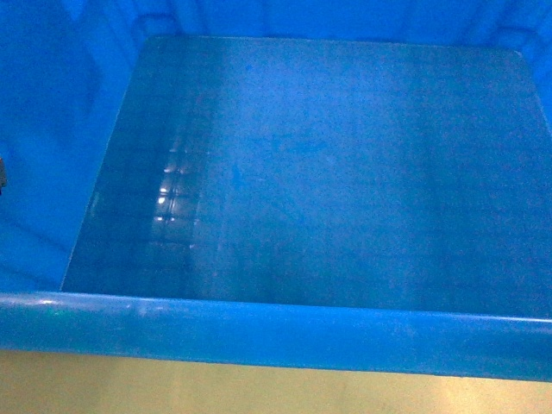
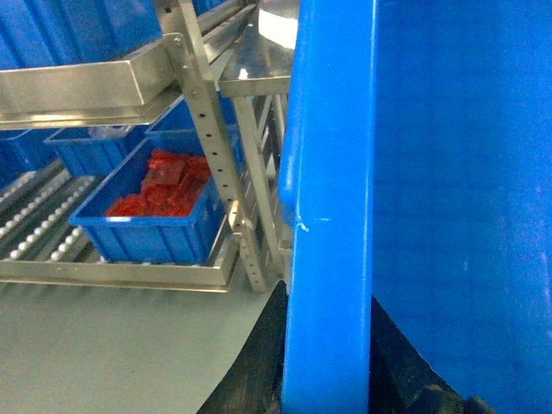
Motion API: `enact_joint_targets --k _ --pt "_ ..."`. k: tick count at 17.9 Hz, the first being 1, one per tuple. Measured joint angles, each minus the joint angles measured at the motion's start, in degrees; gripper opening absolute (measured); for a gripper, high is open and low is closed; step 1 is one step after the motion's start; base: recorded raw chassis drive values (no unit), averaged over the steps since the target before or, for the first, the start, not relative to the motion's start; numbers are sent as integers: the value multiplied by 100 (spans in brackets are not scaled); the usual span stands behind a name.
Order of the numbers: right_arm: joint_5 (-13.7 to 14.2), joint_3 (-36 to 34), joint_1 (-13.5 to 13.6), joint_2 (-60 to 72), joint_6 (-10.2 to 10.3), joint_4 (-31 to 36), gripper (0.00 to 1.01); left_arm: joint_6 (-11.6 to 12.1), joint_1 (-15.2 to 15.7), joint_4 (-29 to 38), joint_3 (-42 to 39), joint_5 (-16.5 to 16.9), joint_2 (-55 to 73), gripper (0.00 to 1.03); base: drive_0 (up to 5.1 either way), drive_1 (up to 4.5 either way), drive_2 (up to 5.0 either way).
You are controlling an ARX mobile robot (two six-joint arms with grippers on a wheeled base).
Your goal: Place box next to blue box on left shelf
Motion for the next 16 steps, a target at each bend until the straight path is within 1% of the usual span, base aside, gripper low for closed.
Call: enact_joint_targets --k 9,10,16 --pt "-4 0 0 37 -2 48 16 7 0 44 0 9 33 13 -1 421 -422" --pt "-7 -2 0 35 11 -26 16 7 0 -31 0 4 33 13 0 0 0" --pt "-4 -2 0 2 2 13 16 2 0 9 0 0 22 13 -438 75 417"
